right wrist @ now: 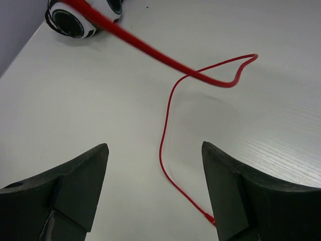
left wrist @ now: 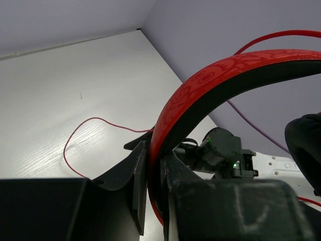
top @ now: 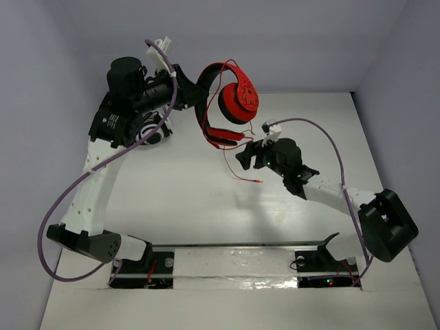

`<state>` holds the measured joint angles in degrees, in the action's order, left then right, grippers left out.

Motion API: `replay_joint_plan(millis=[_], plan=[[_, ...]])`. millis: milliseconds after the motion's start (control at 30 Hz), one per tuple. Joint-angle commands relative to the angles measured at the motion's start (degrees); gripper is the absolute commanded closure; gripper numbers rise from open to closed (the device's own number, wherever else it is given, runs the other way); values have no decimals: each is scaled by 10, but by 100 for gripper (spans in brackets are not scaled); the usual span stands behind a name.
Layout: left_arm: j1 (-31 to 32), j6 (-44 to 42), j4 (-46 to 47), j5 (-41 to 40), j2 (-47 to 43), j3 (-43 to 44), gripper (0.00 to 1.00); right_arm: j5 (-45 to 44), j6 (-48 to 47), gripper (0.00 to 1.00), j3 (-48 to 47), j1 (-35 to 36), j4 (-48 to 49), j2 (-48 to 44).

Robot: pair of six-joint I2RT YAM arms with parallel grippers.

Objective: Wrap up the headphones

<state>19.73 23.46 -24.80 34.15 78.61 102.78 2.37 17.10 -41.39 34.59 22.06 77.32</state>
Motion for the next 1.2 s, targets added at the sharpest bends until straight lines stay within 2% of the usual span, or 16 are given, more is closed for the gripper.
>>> replay_joint_plan(millis=[0, 200, 333, 400, 533, 633, 767, 867, 900, 967, 1000, 1100, 1167], plan=[[-5, 20, 27, 25, -4, 31, 100, -4, -44, 19, -50, 4, 87, 21], [-5, 19, 12, 21, 1, 58, 100, -73, -84, 21, -63, 4, 99, 36], [-5, 21, 6, 21, 7, 73, 100, -90, -52, 22, -13, 4, 189, 28], [-5, 23, 6, 24, 8, 74, 100, -128, -38, 22, -1, 4, 234, 34], [-5, 24, 5, 27, 3, 73, 100, -97, -43, 23, -11, 4, 291, 64], [-5, 26, 5, 29, 0, 72, 100, -112, -33, 26, -10, 4, 353, 89], [-5, 22, -10, 29, 1, 85, 100, -107, -22, 29, -22, 4, 390, 113], [-5, 26, -13, 25, 1, 96, 100, -105, -12, 41, -26, 4, 404, 138], [-5, 27, -13, 17, 1, 103, 100, -95, -7, 55, -23, 4, 410, 142], [-5, 30, -10, 11, 1, 107, 100, -79, 6, 72, -17, 4, 418, 147], [-5, 36, -7, 6, 2, 107, 100, -63, 10, 87, -12, 4, 414, 146], [-5, 47, 11, -13, 7, 97, 100, -27, 28, 100, 11, 4, 400, 132], [-5, 55, 39, -40, 9, 78, 100, 2, 44, 100, 28, 4, 379, 114]])
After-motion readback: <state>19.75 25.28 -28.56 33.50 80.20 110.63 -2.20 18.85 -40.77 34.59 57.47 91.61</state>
